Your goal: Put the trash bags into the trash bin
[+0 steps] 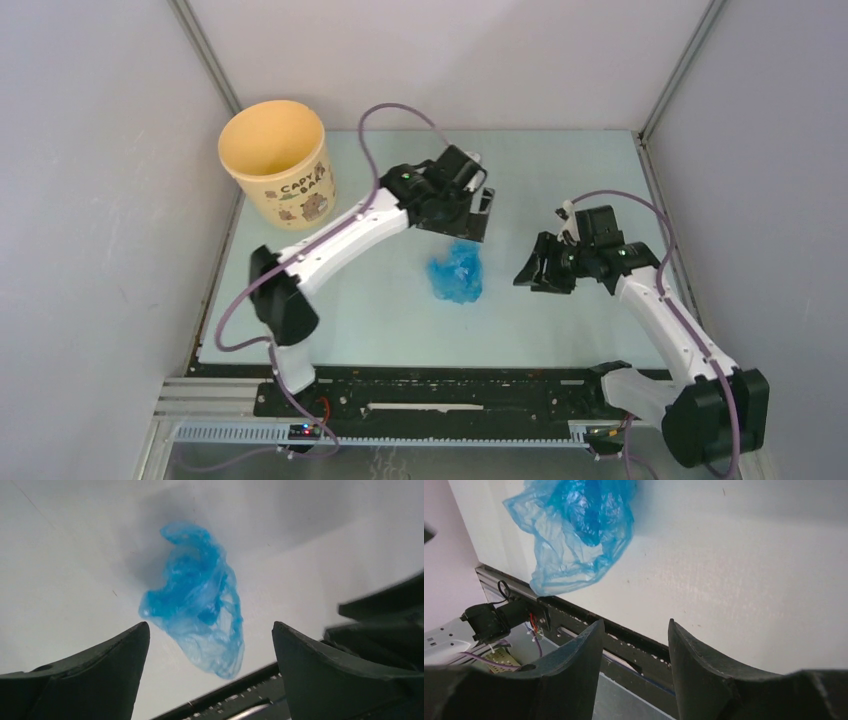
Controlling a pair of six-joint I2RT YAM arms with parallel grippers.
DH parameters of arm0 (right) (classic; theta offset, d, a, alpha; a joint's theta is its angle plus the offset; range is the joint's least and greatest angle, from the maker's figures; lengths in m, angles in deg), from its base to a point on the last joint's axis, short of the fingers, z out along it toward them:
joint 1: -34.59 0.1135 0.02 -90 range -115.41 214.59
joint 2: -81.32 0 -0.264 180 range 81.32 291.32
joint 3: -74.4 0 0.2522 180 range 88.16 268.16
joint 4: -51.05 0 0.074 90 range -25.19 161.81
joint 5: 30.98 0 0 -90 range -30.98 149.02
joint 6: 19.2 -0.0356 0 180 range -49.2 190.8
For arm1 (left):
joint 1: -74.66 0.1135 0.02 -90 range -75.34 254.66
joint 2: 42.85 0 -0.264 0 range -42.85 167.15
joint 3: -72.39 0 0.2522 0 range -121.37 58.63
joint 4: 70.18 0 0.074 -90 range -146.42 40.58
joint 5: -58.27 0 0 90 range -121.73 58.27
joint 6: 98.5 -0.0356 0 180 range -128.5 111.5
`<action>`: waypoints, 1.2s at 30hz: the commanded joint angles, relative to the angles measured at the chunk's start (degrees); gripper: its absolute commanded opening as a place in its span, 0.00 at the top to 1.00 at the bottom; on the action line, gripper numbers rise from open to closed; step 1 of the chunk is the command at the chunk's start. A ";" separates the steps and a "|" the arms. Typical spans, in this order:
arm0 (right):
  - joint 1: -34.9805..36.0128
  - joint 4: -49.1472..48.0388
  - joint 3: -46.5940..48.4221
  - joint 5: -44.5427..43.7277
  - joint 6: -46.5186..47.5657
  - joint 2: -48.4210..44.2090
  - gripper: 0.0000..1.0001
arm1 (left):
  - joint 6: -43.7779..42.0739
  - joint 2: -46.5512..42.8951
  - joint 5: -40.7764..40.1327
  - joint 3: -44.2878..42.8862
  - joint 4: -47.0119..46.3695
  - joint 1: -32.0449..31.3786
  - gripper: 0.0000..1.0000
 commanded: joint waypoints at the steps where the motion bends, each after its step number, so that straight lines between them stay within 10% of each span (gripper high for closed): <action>1: -1.12 3.55 -1.32 1.04 0.76 -5.75 0.41 | -10.37 9.86 -11.69 -13.87 11.66 -3.17 0.04; 10: -1.59 3.90 -3.66 1.82 0.52 -9.75 0.41 | -13.97 20.05 -13.75 -19.26 13.04 -6.06 0.05; 19: -2.01 3.96 -3.66 2.53 0.55 -7.90 0.42 | -13.56 21.87 -14.37 -17.01 13.42 -6.40 0.44; 24: -1.94 3.56 -3.71 0.99 -3.53 -3.50 0.31 | -11.81 16.98 -16.78 -15.56 12.97 -6.32 0.76; 29: -1.77 -2.32 -3.75 8.98 -8.17 0.01 0.12 | -8.96 8.02 -14.54 -10.67 8.53 -6.30 0.91; 36: -0.68 -17.01 -7.10 19.68 -20.48 6.45 0.15 | -1.50 -8.94 -9.56 7.13 -4.64 -5.62 1.00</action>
